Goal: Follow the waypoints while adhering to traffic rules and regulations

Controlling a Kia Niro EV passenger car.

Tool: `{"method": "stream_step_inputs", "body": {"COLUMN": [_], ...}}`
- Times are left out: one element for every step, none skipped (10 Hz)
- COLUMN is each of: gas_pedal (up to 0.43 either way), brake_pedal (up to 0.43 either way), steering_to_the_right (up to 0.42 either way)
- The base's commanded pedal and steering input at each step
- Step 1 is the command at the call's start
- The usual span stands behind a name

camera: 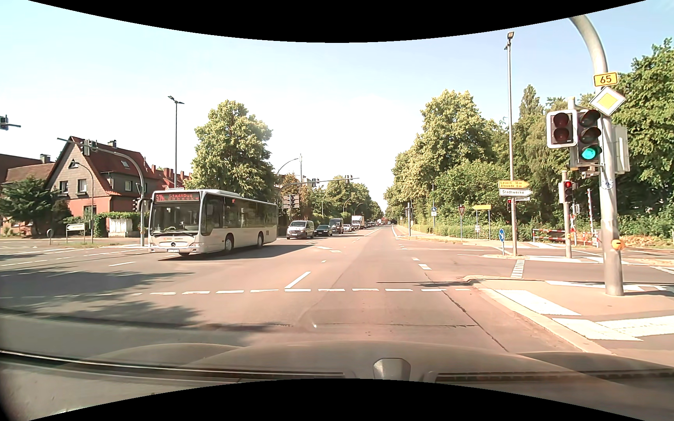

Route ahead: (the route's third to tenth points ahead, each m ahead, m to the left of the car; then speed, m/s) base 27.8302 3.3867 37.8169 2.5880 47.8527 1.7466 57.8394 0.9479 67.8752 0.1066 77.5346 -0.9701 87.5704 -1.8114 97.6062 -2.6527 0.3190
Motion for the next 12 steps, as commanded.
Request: {"method": "stream_step_inputs", "body": {"gas_pedal": [0.189,0.228,0.248,0.299,0.319,0.331,0.331,0.339,0.350,0.358,0.370,0.370], "brake_pedal": [0.006,0.006,0.006,0.012,0.006,0.006,0.012,0.012,0.006,0.006,0.006,0.006], "steering_to_the_right": [0.016,0.016,0.016,0.016,0.016,0.016,0.016,0.016,0.015,0.015,0.014,0.013]}}
